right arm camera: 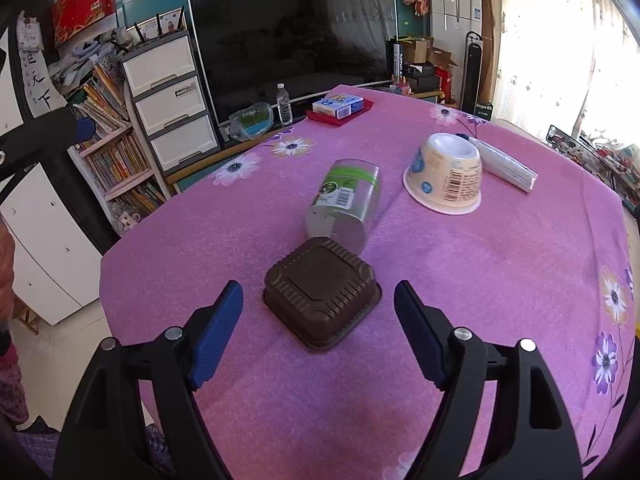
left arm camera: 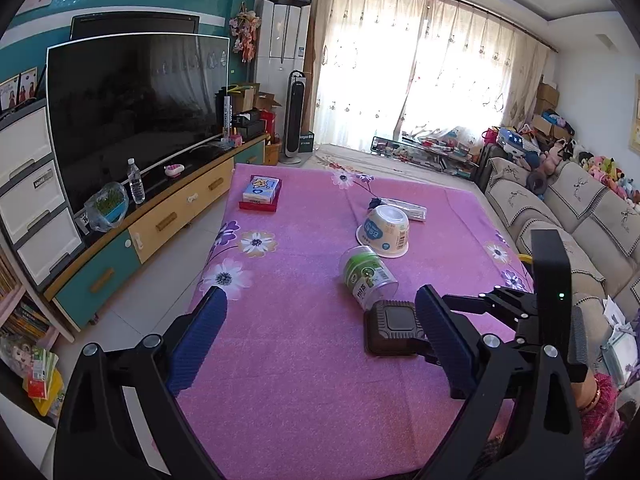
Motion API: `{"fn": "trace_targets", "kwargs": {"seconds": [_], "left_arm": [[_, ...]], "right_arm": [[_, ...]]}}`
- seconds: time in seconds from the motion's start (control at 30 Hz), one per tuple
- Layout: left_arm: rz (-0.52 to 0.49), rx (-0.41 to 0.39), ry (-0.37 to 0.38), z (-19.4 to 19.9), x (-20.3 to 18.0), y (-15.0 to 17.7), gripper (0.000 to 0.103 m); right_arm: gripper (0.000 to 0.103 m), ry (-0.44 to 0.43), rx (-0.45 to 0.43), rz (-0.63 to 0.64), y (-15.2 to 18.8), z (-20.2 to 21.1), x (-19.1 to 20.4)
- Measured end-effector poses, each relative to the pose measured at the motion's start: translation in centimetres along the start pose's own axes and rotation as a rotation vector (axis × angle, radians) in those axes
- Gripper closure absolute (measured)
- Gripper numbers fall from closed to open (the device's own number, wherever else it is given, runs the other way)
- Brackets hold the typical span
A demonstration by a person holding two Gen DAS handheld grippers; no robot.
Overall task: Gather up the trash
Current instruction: 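Grasp the brown square plastic lid with the right gripper, then carry the brown lid over the bin and release it with the right gripper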
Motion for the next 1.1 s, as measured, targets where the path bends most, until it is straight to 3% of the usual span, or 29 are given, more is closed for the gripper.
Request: {"fn": "trace_targets", "kwargs": {"seconds": [0.5,0.63,0.8,1.1], "left_arm": [[0.022,0.027,0.030,-2.0,-0.2,0.6,0.009],[0.014,0.034,0.033,-2.3,-0.7,0.6,0.009],[0.009,0.045,0.038,-2.8,-1.1,0.6,0.009],[-0.009,0.062,0.056,-4.0,-2.4,0.7,0.009]], "right_arm": [[0.023,0.049,0.098,0.061,-0.3,-4.8,0.7],[0.032,0.054,0.098,0.058,-0.2,-5.0,0.6],[0.032,0.045,0.082,0.047,-0.1,-4.2,0.3],[0.032,0.052,0.014,-0.012,1.1,0.8,-2.4]]}}
Point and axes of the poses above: each gripper's, at about its wrist camera, not at the fingertips, and z roughly against the way its jaws point, x to its left, y to its underside, the point moved 4 cm from there along -z, roughly the way its jaws point, and after that the axes turned 6 degrees about y, right-handed, at the moved point
